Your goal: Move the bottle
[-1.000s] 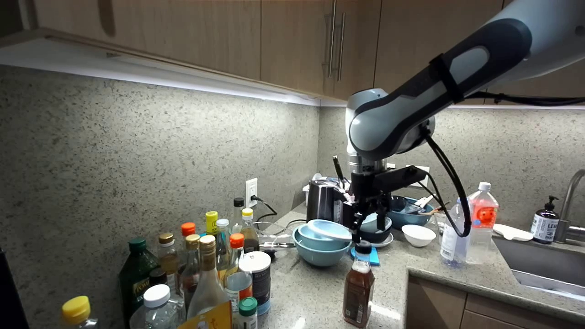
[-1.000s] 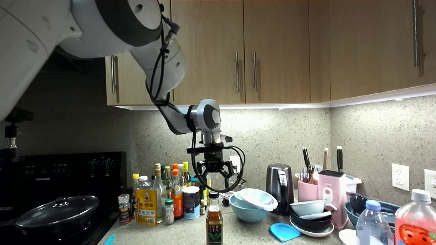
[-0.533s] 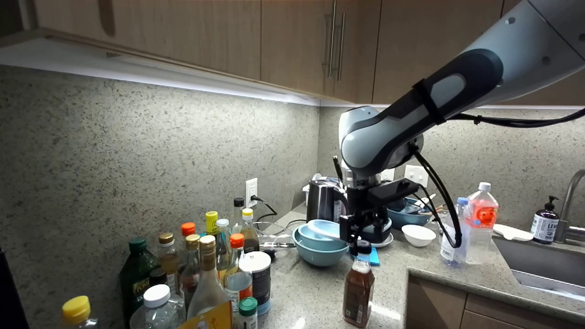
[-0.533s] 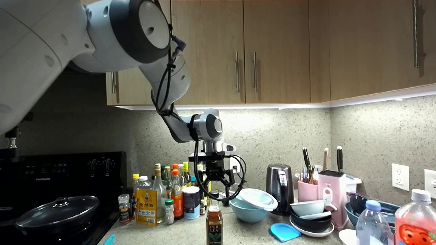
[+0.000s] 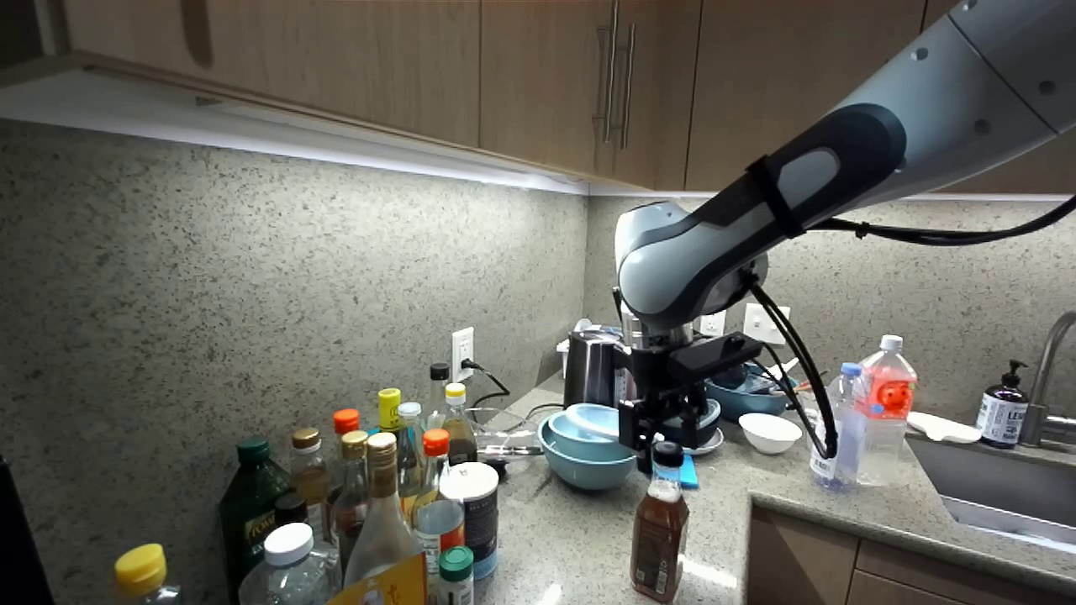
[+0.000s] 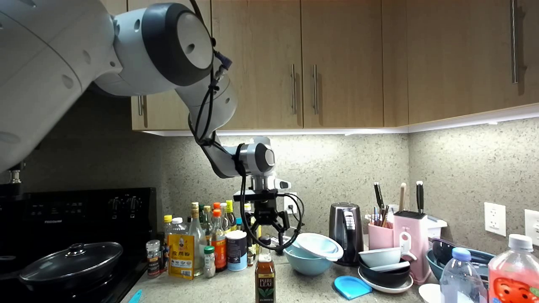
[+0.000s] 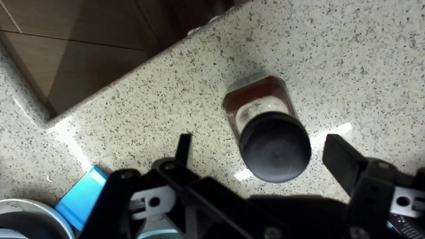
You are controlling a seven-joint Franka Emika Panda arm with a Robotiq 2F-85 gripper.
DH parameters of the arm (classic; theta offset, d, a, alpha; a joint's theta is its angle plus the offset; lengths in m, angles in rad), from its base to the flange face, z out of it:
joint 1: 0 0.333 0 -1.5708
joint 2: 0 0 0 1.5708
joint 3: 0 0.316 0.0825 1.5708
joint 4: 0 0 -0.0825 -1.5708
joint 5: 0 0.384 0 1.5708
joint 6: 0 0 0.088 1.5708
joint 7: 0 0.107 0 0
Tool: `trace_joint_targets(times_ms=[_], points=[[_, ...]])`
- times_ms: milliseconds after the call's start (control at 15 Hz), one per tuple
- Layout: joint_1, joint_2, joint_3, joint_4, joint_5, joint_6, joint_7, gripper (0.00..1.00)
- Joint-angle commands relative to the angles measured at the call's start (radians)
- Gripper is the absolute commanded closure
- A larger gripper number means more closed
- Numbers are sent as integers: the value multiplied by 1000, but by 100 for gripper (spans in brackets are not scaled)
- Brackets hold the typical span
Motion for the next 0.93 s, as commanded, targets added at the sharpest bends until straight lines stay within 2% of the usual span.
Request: trace_joint_targets(times_ms=[0, 667, 733, 800, 867], points=[[1, 2, -2, 3, 0, -3, 0, 0], [0, 2, -4, -3, 1, 7, -1, 0], [-2, 2, -1, -4, 5, 12, -6, 25], [-1, 4, -1, -1, 8, 13, 1, 26], [-1, 5, -1, 0, 8, 14, 1, 33]])
